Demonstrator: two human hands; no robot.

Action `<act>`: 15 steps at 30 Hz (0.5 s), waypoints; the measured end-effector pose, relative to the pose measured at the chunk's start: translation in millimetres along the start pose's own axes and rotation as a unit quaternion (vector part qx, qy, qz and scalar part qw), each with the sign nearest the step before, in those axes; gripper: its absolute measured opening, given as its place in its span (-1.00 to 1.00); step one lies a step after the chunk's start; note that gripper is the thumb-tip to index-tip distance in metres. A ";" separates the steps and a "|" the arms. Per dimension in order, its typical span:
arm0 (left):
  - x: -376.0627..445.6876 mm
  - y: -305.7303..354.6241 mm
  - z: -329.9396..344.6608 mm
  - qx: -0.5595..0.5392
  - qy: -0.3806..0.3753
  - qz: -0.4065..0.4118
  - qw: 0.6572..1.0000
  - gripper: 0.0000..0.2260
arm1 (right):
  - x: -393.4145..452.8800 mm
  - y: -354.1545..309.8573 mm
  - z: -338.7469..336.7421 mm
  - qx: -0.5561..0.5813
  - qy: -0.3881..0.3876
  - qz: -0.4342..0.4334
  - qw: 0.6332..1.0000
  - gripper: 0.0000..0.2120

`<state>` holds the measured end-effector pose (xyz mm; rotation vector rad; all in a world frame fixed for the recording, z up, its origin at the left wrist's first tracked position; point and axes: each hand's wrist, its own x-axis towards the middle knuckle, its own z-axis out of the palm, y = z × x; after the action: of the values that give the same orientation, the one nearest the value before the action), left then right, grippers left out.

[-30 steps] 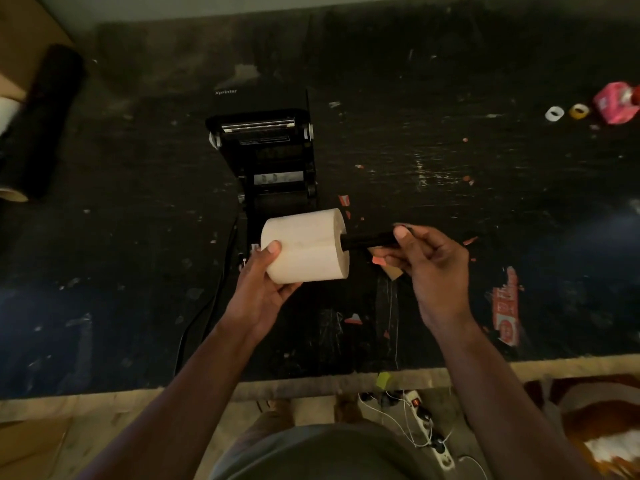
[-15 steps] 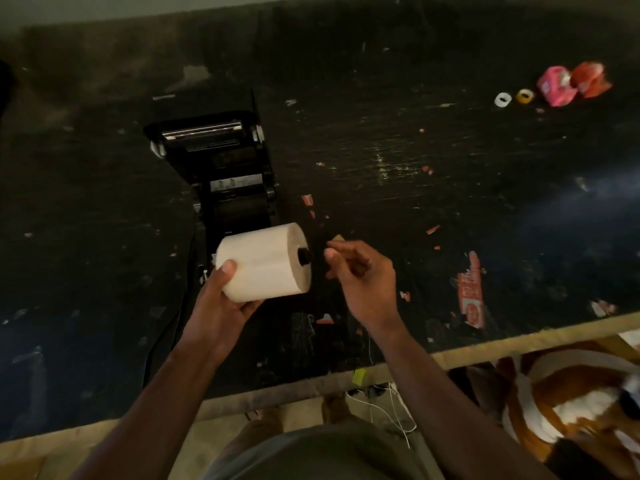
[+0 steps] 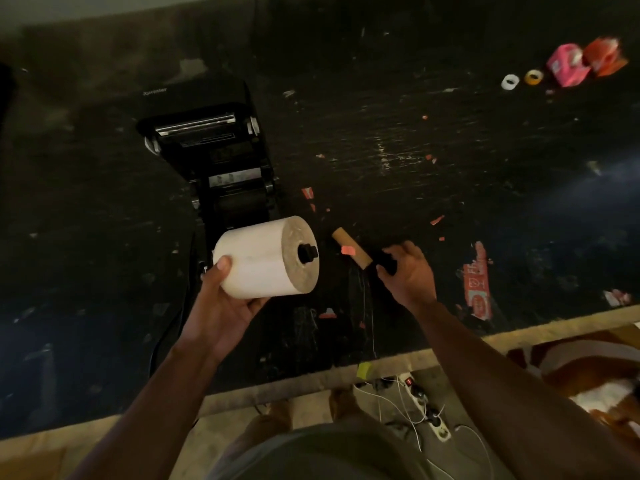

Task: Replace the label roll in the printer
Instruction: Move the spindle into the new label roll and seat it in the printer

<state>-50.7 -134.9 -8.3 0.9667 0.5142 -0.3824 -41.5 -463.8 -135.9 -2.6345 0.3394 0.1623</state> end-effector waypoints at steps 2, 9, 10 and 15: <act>0.0 -0.4 0.7 0.000 -0.002 -0.001 1.000 -0.51 | -3.6 2.8 -4.7 0.019 0.033 0.025 0.999 -0.60; 0.7 -4.6 -2.7 -0.011 -0.011 -0.001 1.000 -0.57 | -28.9 -28.1 -55.5 0.176 0.174 -0.045 0.968 -0.60; 0.8 -4.9 -2.7 -0.012 -0.014 -0.001 1.000 -0.58 | -33.2 -39.0 -63.4 0.194 0.180 -0.077 0.961 -0.59; 2.6 -3.4 0.8 -0.017 -0.027 -0.009 0.999 -0.50 | -55.1 -87.7 -90.6 0.257 0.184 -0.156 0.936 -0.60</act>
<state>-50.1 -137.6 -11.7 0.9166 0.4781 -0.4134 -66.2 -420.0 -7.8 -2.1417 0.0607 -0.4709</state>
